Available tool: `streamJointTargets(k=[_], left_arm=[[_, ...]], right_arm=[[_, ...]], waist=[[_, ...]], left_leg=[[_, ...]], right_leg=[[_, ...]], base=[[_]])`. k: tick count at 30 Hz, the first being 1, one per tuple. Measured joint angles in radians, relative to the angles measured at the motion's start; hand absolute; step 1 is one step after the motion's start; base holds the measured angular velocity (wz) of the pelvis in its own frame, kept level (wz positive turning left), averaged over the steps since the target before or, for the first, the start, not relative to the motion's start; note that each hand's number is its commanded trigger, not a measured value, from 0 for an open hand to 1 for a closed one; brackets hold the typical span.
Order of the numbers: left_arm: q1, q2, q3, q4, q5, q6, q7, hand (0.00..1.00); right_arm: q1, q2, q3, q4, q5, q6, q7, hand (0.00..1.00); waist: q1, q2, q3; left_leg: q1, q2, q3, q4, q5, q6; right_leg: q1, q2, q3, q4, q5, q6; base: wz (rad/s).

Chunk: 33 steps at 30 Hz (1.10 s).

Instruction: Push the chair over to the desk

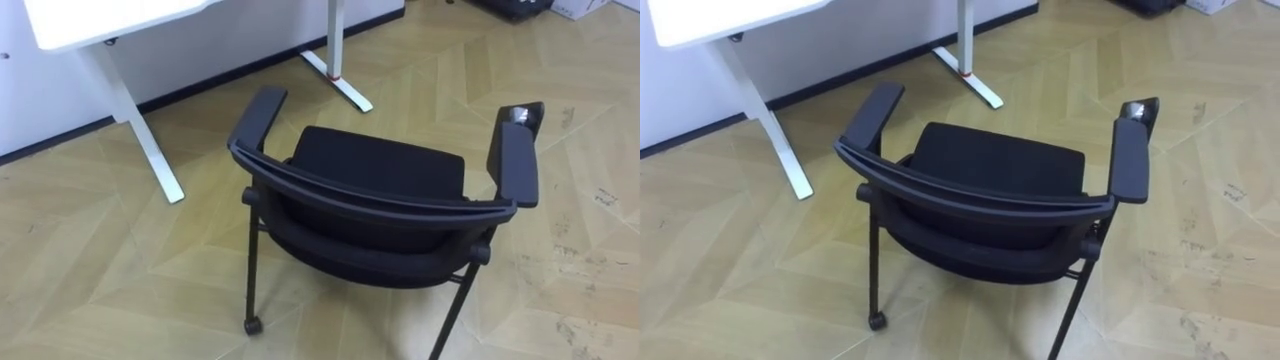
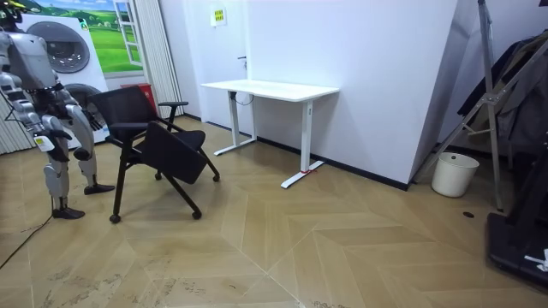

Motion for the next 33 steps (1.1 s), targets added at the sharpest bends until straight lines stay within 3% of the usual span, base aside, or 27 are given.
streamJointTargets(k=[7, 11, 14, 18, 20, 23, 29, 33], left_arm=[[-0.018, 0.037, 0.016, -0.043, 0.074, 0.025, 0.106, 0.0], [-0.061, 0.06, 0.056, -0.086, 0.172, 0.024, 0.201, 0.0], [-0.066, 0.061, 0.064, -0.186, 0.246, 0.026, 0.244, 0.0], [-0.136, 0.07, 0.07, -0.253, 0.376, 0.025, 0.293, 0.0], [-0.158, 0.083, 0.069, -0.282, 0.435, 0.025, 0.299, 0.0], [-0.174, 0.084, 0.066, -0.426, 0.559, 0.022, 0.307, 0.0], [-0.188, 0.082, -0.025, -0.586, 0.823, 0.023, 0.327, 0.0], [-0.192, 0.081, -0.076, -0.682, 0.859, 0.032, 0.327, 0.0]], right_arm=[[-0.002, -0.012, -0.008, 0.002, 0.004, 0.0, -0.005, 0.0], [-0.01, -0.026, -0.037, 0.012, -0.01, 0.0, -0.006, 0.0], [-0.017, -0.039, -0.042, 0.01, -0.033, 0.0, 0.003, 0.0], [-0.023, -0.043, -0.062, 0.01, -0.04, -0.001, 0.004, 0.0], [-0.025, -0.043, -0.063, 0.008, -0.04, -0.003, 0.006, 0.0], [-0.026, -0.043, -0.064, 0.009, -0.04, -0.006, 0.018, 0.0], [-0.028, -0.043, -0.061, 0.011, -0.027, -0.012, 0.023, 0.0], [-0.028, -0.043, -0.058, 0.022, 0.001, -0.015, 0.023, 0.0]], waist=[[-0.004, 0.02, 0.0013], [-0.021, 0.042, 0.0013], [-0.04, 0.054, -0.0018], [-0.056, 0.069, -0.0001], [-0.066, 0.073, -0.0002], [-0.076, 0.069, 0.0015], [-0.088, 0.073, -0.0007], [-0.094, 0.068, 0.0005]], left_leg=[[0.001, 0.0, -0.006, 0.002, -0.001, -0.001], [0.001, -0.002, -0.015, 0.004, 0.0, 0.0], [0.002, -0.003, -0.014, 0.003, 0.0, 0.0], [0.001, -0.003, -0.016, 0.001, 0.0, 0.0], [0.001, -0.003, -0.015, 0.001, 0.0, 0.0], [0.0, -0.003, -0.015, 0.0, 0.0, 0.0], [0.003, -0.003, -0.009, -0.002, 0.0, 0.0], [-0.003, -0.003, -0.009, -0.001, 0.0, 0.0]], right_leg=[[0.01, 0.002, 0.002, 0.0, 0.0, -0.001], [0.01, 0.002, -0.003, 0.0, 0.001, -0.001], [0.009, 0.002, -0.003, -0.001, 0.001, -0.001], [0.009, 0.002, 0.001, -0.002, 0.0, -0.001], [0.009, 0.002, 0.001, -0.003, 0.0, -0.001], [0.007, 0.002, 0.004, -0.003, 0.0, -0.001], [0.005, 0.002, 0.017, -0.003, 0.001, -0.001], [-0.002, 0.002, 0.017, -0.001, 0.001, -0.001]], base=[[0.0], [0.03], [0.01], [0.0], [0.0], [0.0], [-0.03], [0.0]])
